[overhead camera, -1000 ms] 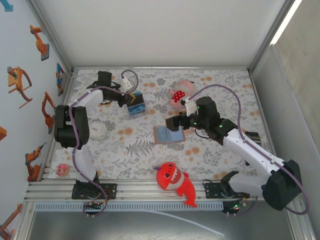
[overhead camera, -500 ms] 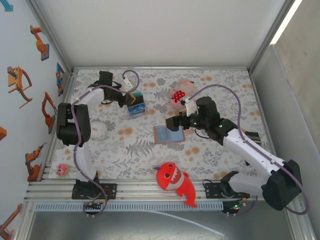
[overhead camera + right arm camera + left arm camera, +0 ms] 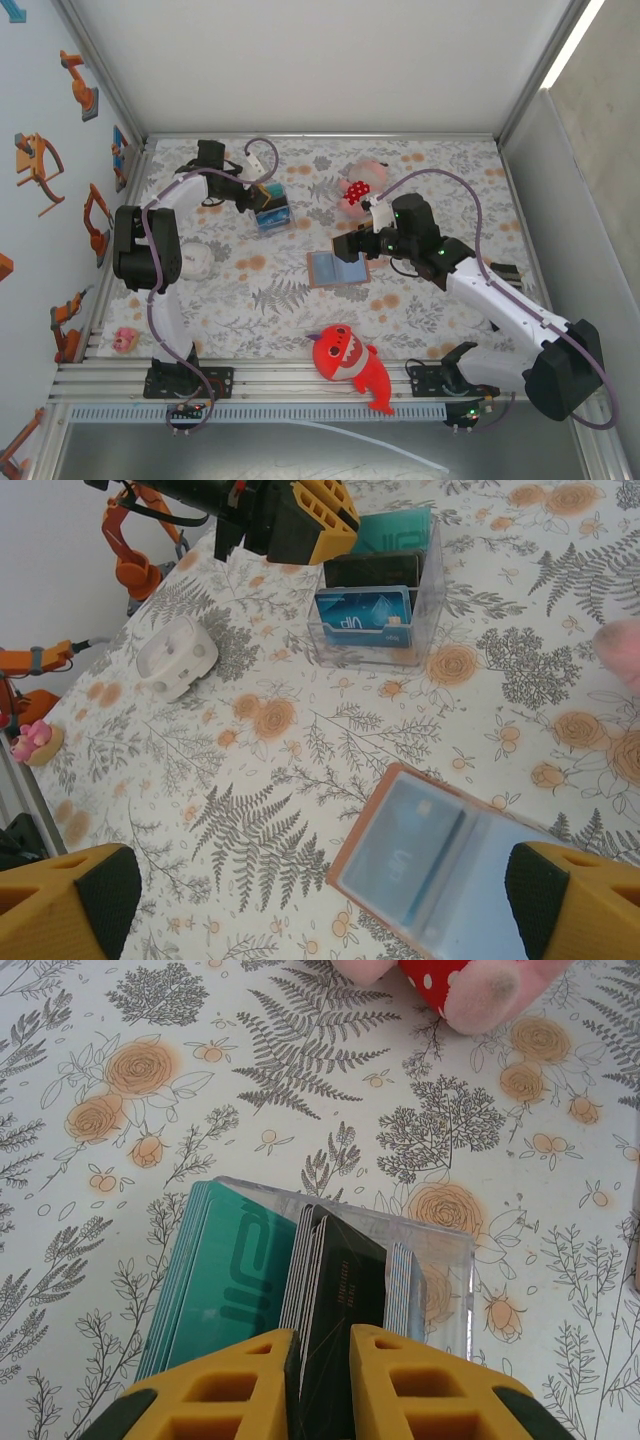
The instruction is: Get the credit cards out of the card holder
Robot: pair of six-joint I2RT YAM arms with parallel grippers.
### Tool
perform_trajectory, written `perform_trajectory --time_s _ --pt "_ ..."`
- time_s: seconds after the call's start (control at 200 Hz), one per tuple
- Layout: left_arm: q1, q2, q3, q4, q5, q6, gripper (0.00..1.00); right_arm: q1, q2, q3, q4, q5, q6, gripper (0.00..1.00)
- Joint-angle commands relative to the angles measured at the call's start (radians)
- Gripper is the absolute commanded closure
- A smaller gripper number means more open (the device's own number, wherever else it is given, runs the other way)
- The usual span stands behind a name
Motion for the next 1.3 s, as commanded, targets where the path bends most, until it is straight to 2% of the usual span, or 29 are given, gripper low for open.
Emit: perform_trajectory --time_s 0.0,0.115,0.15,0.27,0.366,0.401,0.556,0.646,0.841,0.911,1.077,1.292 --pt "0.007 -0.071 -0.006 -0.005 0.016 -0.009 0.78 0.002 0.010 0.027 -0.025 0.030 -0.001 0.09" --pt "0.005 -0.144 -0.065 0.055 0.017 -0.059 0.77 0.004 0.026 0.030 -0.045 0.054 0.005 0.12" --pt "0.005 -0.174 -0.094 0.083 0.018 -0.081 0.71 0.005 0.032 0.030 -0.052 0.062 0.007 0.14" --pt "0.005 -0.282 -0.227 0.254 0.017 -0.195 0.37 0.010 0.055 0.030 -0.068 0.094 0.018 0.18" --pt "0.002 -0.371 -0.344 0.395 0.011 -0.301 0.15 0.017 0.077 0.039 -0.095 0.130 0.021 0.20" --pt "0.000 -0.401 -0.379 0.434 0.003 -0.337 0.01 0.023 0.088 0.044 -0.108 0.144 0.019 0.20" --pt "-0.023 -0.520 -0.509 0.518 -0.029 -0.451 0.03 0.056 0.125 0.065 -0.147 0.201 0.010 0.21" --pt "-0.057 -0.583 -0.576 0.533 -0.095 -0.488 0.03 0.072 0.146 0.075 -0.161 0.227 0.013 0.22" --pt "-0.176 -0.712 -0.714 0.579 -0.375 -0.570 0.03 0.092 0.179 0.079 -0.159 0.259 0.024 0.21" --pt "-0.203 -0.754 -0.758 0.601 -0.468 -0.642 0.03 0.097 0.192 0.081 -0.158 0.272 0.028 0.21" --pt "-0.267 -0.867 -0.884 0.673 -0.594 -0.796 0.03 0.114 0.225 0.084 -0.152 0.313 0.045 0.21" --pt "-0.417 -0.992 -1.039 0.678 -0.913 -1.001 0.03 0.162 0.310 0.124 -0.178 0.376 0.059 0.22"
